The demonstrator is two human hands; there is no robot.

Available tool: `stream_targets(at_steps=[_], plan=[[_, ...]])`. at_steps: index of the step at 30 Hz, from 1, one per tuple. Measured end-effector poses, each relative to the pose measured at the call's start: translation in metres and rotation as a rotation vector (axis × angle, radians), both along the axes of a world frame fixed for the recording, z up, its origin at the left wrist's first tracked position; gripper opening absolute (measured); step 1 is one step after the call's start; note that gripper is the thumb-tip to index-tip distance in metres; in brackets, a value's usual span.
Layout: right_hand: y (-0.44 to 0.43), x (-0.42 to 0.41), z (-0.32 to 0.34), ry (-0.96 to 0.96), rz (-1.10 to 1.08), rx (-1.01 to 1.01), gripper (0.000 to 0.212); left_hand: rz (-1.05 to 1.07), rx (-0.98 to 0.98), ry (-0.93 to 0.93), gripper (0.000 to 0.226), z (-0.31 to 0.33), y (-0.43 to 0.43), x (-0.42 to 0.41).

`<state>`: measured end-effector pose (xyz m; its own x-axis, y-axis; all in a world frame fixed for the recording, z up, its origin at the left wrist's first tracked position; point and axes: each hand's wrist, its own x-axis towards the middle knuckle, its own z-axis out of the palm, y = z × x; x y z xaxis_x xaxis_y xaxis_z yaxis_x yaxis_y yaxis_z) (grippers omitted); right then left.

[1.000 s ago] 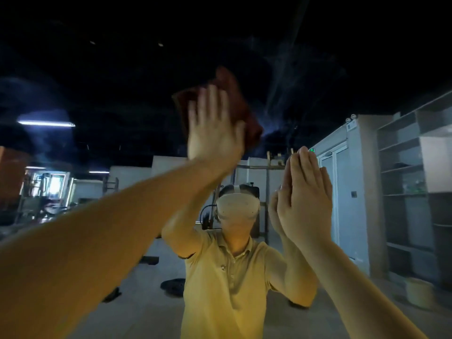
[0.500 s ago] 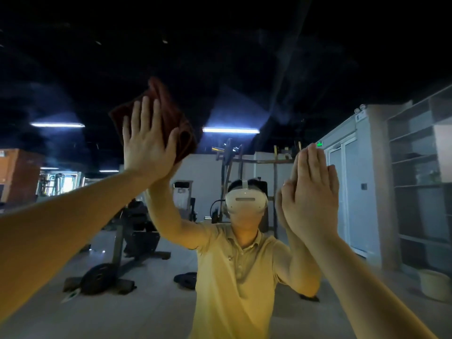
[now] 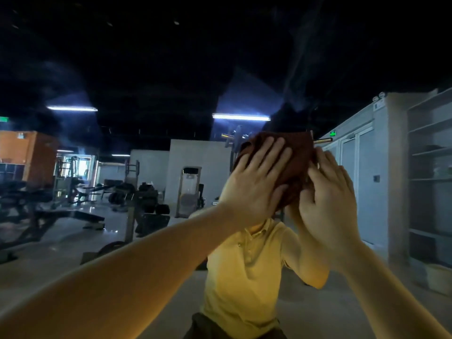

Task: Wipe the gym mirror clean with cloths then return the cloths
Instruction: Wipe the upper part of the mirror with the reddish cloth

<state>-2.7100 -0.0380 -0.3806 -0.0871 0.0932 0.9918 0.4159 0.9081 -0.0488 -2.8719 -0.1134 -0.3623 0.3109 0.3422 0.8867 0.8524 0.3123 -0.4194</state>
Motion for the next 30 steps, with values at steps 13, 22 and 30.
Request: stream_targets(at_steps=[13,22,30], plan=[[-0.016,-0.009,-0.080,-0.170,-0.216,-0.093,0.071,0.063,0.310,-0.590,0.076,-0.087,-0.083,-0.097],[0.020,0.033,-0.084,-0.299,-0.106,0.019,0.068,-0.088,0.119,-0.296,0.069,-0.072,0.041,0.052],[-0.036,-0.008,-0.117,-0.161,-0.090,-0.141,0.057,0.084,-0.006,-0.157,0.069,-0.134,-0.070,-0.086]])
